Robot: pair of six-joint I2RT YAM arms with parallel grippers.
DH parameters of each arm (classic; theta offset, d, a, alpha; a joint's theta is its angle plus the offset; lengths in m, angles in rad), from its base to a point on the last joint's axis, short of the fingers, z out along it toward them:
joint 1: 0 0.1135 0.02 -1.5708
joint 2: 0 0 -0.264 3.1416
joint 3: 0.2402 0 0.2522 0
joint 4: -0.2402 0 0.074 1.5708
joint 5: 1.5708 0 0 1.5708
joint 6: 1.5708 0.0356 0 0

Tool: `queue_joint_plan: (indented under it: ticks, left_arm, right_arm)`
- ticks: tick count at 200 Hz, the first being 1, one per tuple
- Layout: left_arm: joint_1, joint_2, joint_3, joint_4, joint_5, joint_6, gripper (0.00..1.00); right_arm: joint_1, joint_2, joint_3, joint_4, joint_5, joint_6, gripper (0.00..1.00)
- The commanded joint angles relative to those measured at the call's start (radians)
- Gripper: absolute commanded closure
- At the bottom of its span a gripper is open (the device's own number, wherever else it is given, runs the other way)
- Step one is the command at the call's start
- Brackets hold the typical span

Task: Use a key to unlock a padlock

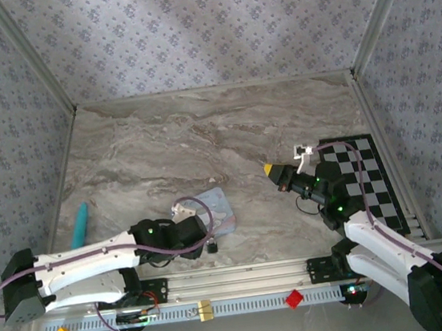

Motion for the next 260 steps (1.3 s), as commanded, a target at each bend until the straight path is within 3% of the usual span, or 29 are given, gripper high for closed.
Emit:
queue_joint_plan:
  ticks: [1,35,102,121,152,194,217,240,260]
  left_arm:
    - [0.001,0.033,-0.05,0.032,-0.02,-0.032,0.24]
    - [0.092,0.044,-0.08,0.133,-0.015,0.027,0.25]
    - [0.463,0.23,-0.027,0.524,0.092,0.428,0.26]
    - [0.527,0.331,0.045,0.602,0.135,0.504,0.27]
    - [0.541,0.387,0.105,0.651,0.183,0.54,0.27]
    - [0.558,0.248,-0.042,0.782,0.319,0.443,0.27]
    - [0.551,0.195,-0.118,0.872,0.403,0.391,0.33]
    - [0.483,0.174,-0.136,0.9,0.418,0.373,0.36]
    - [0.421,0.156,-0.156,0.931,0.413,0.352,0.33]
  right_arm:
    - [-0.006,-0.014,0.0,0.003,0.002,0.005,1.0]
    - [-0.008,-0.018,-0.012,0.013,0.006,0.012,1.0]
    - [-0.013,-0.051,-0.02,-0.012,0.022,0.007,1.0]
    - [-0.015,-0.052,-0.022,-0.014,0.024,0.005,1.0]
    - [-0.018,-0.063,-0.02,-0.019,0.025,0.017,1.0]
    - [-0.019,-0.083,-0.041,-0.015,0.051,0.021,1.0]
    - [-0.017,-0.068,-0.037,0.0,0.048,0.022,1.0]
    - [-0.015,-0.058,-0.029,0.002,0.041,0.022,1.0]
    - [-0.015,-0.061,-0.028,-0.004,0.039,0.025,1.0]
